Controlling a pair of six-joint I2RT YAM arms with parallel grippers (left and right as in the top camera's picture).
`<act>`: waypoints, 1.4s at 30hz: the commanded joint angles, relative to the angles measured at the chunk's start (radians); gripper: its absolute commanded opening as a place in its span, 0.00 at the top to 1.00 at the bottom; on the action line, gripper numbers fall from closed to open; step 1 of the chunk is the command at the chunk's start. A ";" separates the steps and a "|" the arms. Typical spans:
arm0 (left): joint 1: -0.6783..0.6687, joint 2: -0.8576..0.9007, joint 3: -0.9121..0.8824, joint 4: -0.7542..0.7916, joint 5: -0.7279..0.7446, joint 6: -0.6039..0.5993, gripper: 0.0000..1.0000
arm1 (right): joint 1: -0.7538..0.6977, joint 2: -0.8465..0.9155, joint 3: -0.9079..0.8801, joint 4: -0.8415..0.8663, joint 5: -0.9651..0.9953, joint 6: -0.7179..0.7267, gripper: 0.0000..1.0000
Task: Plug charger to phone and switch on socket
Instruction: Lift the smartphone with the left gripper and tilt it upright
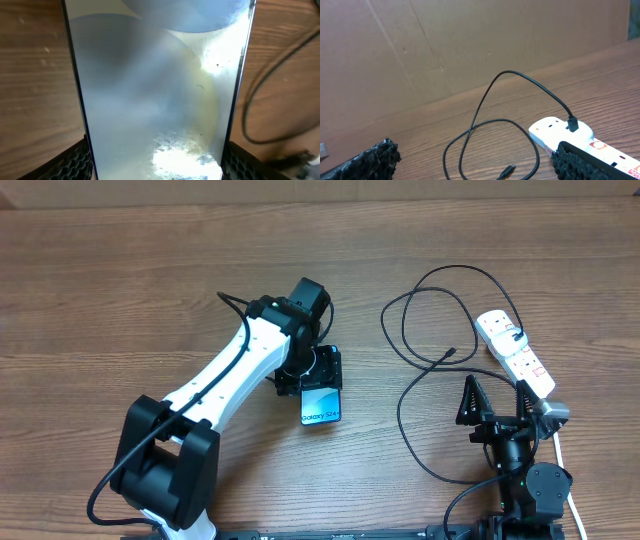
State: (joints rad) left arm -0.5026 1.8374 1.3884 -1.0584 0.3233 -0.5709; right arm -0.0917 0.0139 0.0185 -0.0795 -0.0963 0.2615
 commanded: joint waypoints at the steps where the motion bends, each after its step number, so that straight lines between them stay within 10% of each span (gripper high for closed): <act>1: 0.027 0.006 0.034 -0.025 0.123 -0.040 0.47 | 0.000 -0.008 -0.010 0.003 0.006 -0.001 0.00; 42: 0.350 0.006 0.034 0.136 0.888 -0.059 0.46 | 0.000 -0.008 -0.010 0.003 0.006 -0.001 0.00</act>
State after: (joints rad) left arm -0.1669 1.8374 1.3895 -0.9310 1.0813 -0.6136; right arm -0.0917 0.0139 0.0185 -0.0807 -0.0967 0.2615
